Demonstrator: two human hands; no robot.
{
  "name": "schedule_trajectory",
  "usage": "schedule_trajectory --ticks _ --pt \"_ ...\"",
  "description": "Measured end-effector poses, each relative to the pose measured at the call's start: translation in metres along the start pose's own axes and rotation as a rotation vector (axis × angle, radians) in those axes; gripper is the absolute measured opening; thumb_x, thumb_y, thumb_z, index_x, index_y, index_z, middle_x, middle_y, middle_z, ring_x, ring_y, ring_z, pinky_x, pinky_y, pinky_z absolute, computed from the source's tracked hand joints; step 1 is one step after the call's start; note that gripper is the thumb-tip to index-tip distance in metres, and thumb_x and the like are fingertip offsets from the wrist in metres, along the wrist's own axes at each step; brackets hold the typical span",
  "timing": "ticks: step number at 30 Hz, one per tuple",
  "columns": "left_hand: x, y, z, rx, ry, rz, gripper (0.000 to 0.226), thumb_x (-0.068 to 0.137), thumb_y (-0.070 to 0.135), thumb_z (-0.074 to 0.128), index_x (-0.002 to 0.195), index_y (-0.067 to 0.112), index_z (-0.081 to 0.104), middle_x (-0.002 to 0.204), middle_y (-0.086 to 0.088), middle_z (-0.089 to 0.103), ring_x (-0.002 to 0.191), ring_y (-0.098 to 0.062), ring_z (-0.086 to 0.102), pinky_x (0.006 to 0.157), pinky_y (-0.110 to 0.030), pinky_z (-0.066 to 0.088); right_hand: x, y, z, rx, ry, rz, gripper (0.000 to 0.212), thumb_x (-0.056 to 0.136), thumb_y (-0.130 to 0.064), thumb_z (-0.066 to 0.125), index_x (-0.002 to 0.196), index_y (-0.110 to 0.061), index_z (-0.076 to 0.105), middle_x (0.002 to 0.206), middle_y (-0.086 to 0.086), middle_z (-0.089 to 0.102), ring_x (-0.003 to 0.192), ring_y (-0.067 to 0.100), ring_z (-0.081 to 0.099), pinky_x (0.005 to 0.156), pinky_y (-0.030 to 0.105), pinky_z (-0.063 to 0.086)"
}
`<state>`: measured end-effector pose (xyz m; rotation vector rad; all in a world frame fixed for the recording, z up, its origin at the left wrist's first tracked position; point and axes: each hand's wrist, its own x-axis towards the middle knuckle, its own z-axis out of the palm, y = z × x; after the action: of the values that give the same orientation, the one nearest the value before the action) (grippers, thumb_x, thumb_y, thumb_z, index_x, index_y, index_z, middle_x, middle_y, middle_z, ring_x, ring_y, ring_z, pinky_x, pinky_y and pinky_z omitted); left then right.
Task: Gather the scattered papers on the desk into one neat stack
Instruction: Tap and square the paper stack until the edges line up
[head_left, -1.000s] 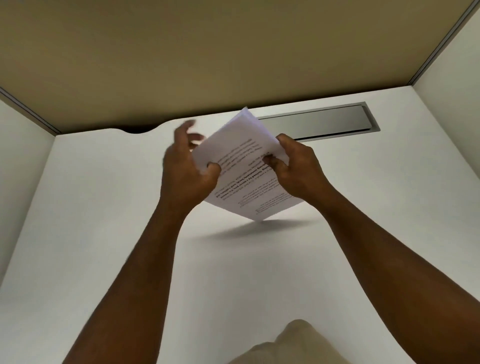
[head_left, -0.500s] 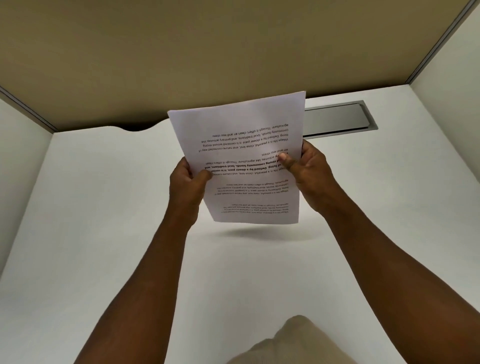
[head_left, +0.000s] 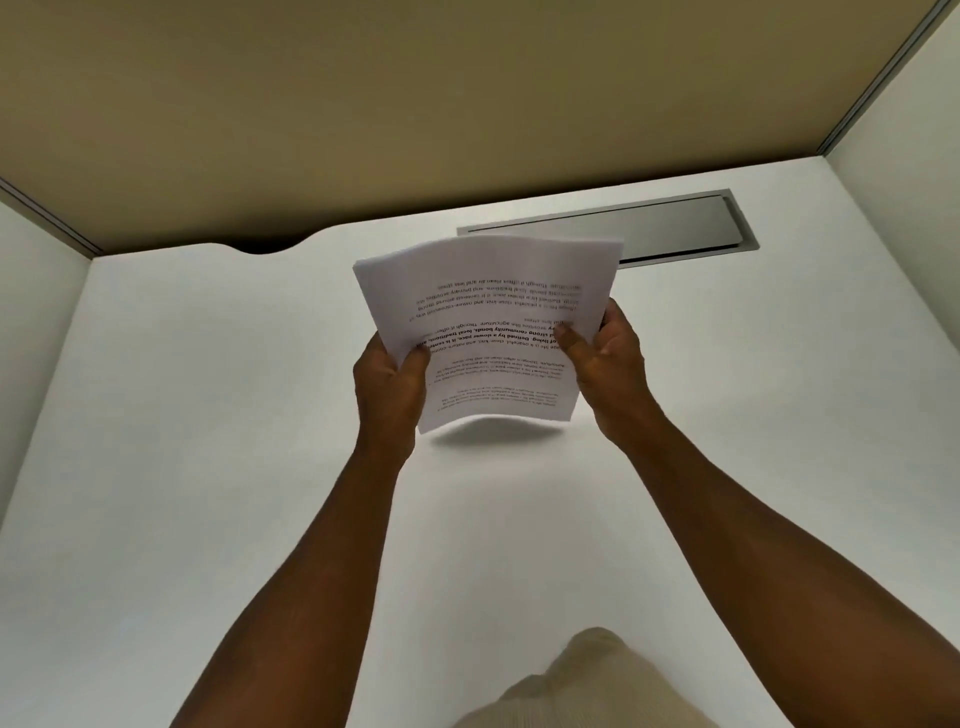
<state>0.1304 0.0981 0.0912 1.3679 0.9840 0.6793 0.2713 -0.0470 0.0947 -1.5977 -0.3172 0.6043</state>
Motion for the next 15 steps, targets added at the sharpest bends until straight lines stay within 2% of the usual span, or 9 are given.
schedule_trajectory --ticks 4,6,10,12,15 --pt "-0.005 -0.021 0.000 0.025 0.026 -0.078 0.027 0.086 -0.006 0.058 0.099 0.017 0.064 0.095 0.002 0.068 0.090 -0.015 0.064 0.079 -0.030 0.051 -0.007 0.018 0.001 -0.035 0.007 0.052 0.035 0.089 -0.002 0.058 0.118 -0.021 0.054 0.107 -0.004 0.064 0.102 0.019 0.061 0.082 0.028 0.052" --pt "-0.006 -0.028 -0.002 0.030 0.018 -0.091 0.026 0.084 -0.004 0.059 0.103 0.014 0.064 0.097 0.000 0.069 0.093 -0.020 0.064 0.084 -0.035 0.051 -0.009 0.022 0.000 -0.039 -0.009 0.068 0.034 0.089 -0.002 0.057 0.118 -0.020 0.056 0.107 -0.004 0.064 0.104 0.021 0.061 0.086 0.031 0.051" --pt "-0.005 -0.025 -0.002 -0.004 0.039 -0.084 0.036 0.086 -0.009 0.056 0.093 0.025 0.065 0.095 0.003 0.070 0.092 -0.020 0.064 0.085 -0.034 0.051 -0.007 0.018 0.000 -0.023 -0.004 0.049 0.029 0.082 -0.008 0.060 0.102 -0.029 0.061 0.105 -0.005 0.068 0.105 0.022 0.063 0.091 0.037 0.053" --pt "-0.005 -0.020 -0.002 -0.028 0.030 -0.040 0.039 0.087 -0.010 0.055 0.093 0.028 0.065 0.097 0.003 0.070 0.093 -0.019 0.064 0.085 -0.032 0.053 -0.006 0.011 -0.001 0.006 -0.007 0.014 0.030 0.078 -0.011 0.059 0.098 -0.034 0.061 0.103 -0.007 0.069 0.102 0.020 0.064 0.088 0.032 0.054" --pt "-0.005 -0.021 -0.003 -0.026 0.007 -0.019 0.038 0.086 -0.008 0.055 0.092 0.029 0.064 0.097 0.004 0.070 0.094 -0.020 0.064 0.084 -0.031 0.054 -0.003 0.011 -0.003 0.025 -0.014 -0.005 0.035 0.085 0.000 0.059 0.098 -0.032 0.062 0.101 -0.009 0.069 0.098 0.016 0.064 0.085 0.027 0.052"
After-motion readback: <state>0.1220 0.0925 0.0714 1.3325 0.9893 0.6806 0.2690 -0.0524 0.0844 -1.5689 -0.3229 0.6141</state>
